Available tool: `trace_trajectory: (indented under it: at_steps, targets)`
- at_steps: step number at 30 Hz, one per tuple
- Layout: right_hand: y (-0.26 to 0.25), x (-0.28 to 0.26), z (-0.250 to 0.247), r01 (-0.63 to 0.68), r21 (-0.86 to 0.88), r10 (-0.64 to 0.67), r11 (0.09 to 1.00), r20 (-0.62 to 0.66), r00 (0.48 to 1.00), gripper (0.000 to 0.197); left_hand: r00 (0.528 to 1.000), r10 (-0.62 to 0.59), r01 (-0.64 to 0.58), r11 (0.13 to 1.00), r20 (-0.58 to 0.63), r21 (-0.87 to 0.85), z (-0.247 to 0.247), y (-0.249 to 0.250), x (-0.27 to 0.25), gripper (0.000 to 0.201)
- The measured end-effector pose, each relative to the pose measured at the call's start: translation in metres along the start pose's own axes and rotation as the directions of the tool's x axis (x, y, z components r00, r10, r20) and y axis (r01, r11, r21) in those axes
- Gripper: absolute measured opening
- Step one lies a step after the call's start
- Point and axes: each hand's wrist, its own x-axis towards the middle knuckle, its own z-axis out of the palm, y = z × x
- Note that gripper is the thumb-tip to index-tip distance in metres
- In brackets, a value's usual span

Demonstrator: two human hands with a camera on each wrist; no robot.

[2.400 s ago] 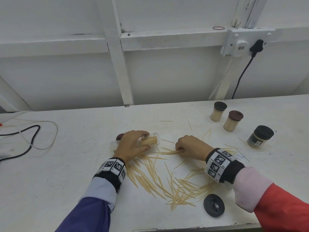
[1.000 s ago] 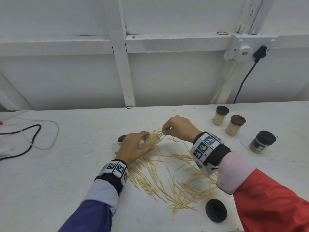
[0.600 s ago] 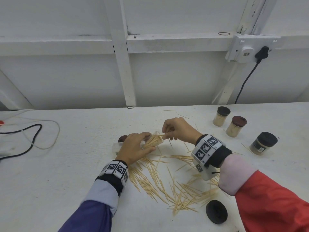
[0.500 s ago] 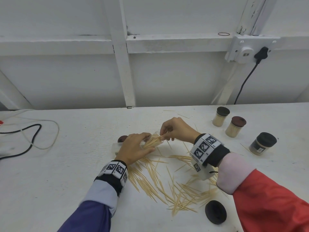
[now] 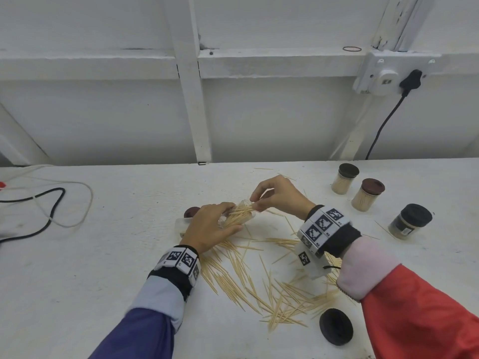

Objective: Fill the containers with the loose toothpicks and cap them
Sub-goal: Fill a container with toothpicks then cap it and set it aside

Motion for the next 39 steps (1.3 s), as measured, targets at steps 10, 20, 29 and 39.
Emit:
trace_trajectory:
  at_steps: [10,20,29,39]
  targets:
    - [0.003,0.002,0.015,0.122,-0.030,-0.122,0.992,0.016,0.992,0.005,1.000,-0.013,0.013,1.000,-0.008,-0.011,0.002,-0.001,0.001,0.061]
    - [0.005,-0.006,0.011,0.138,0.022,-0.140,0.990,0.091,0.986,0.033,0.998,-0.057,0.056,0.998,-0.019,-0.035,-0.002,0.001,0.000,0.065]
    - [0.010,-0.008,-0.001,0.127,0.026,-0.130,0.992,0.173,0.976,0.022,0.998,-0.064,0.065,0.997,0.014,-0.046,0.000,0.001,0.000,0.064]
    - [0.004,-0.011,0.007,0.115,0.005,-0.113,0.993,0.240,0.964,0.031,0.995,-0.098,0.098,0.994,-0.005,-0.047,-0.001,0.002,0.001,0.060]
